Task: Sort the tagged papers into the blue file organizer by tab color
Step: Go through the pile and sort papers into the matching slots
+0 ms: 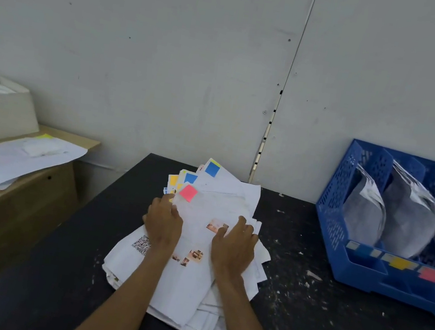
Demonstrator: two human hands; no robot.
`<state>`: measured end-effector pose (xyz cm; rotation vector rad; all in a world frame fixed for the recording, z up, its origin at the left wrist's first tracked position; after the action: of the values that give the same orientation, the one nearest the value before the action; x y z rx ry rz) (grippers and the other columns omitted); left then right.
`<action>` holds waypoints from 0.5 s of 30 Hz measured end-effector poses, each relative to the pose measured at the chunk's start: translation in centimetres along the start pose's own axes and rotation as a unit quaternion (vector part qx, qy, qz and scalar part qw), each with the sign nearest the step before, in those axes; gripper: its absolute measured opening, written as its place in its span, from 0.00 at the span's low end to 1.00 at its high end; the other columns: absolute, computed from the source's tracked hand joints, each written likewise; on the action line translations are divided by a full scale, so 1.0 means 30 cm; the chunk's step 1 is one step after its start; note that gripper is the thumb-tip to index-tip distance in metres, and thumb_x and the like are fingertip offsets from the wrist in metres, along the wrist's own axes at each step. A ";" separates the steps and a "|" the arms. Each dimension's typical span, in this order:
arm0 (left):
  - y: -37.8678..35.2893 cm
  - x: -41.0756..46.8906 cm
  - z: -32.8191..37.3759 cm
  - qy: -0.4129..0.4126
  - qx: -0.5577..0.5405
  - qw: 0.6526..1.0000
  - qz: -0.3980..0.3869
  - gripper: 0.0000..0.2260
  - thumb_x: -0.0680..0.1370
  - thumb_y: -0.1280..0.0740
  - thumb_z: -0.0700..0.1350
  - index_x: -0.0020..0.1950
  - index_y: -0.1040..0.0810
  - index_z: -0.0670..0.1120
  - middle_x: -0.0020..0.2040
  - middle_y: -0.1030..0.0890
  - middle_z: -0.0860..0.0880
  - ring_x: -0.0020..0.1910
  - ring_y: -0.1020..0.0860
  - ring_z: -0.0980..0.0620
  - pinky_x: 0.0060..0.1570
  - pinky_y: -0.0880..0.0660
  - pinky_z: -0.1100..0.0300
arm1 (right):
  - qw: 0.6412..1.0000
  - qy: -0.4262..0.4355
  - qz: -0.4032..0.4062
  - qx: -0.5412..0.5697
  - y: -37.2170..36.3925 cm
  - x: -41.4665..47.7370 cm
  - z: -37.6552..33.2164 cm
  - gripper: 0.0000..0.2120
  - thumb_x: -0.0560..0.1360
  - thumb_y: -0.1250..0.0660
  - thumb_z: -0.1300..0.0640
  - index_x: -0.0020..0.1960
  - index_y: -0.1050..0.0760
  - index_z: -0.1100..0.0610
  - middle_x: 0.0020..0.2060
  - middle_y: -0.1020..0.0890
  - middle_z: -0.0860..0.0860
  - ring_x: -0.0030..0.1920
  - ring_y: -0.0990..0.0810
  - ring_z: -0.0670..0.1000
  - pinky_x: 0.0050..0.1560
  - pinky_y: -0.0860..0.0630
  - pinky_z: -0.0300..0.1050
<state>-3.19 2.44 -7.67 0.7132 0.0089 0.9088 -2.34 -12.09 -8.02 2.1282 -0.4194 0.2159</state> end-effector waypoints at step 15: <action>0.059 -0.003 0.011 0.106 -0.190 0.973 0.076 0.11 0.81 0.38 0.37 0.61 0.22 0.38 0.60 0.23 0.39 0.57 0.23 0.42 0.58 0.26 0.51 | 0.961 -0.049 -0.048 0.269 0.035 0.009 0.022 0.28 0.74 0.31 0.45 0.70 0.36 0.52 0.46 0.23 0.47 0.47 0.22 0.49 0.53 0.26 0.38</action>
<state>-4.43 2.91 -6.44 0.2597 -0.0306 1.0939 -2.49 -13.24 -7.48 2.6967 -0.3380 0.1824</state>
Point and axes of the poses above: each hand's wrist, its own x-axis towards the middle knuckle, its own y-axis out of the back of the hand, z = x × y, the point moved 1 cm from there along x, towards the middle knuckle
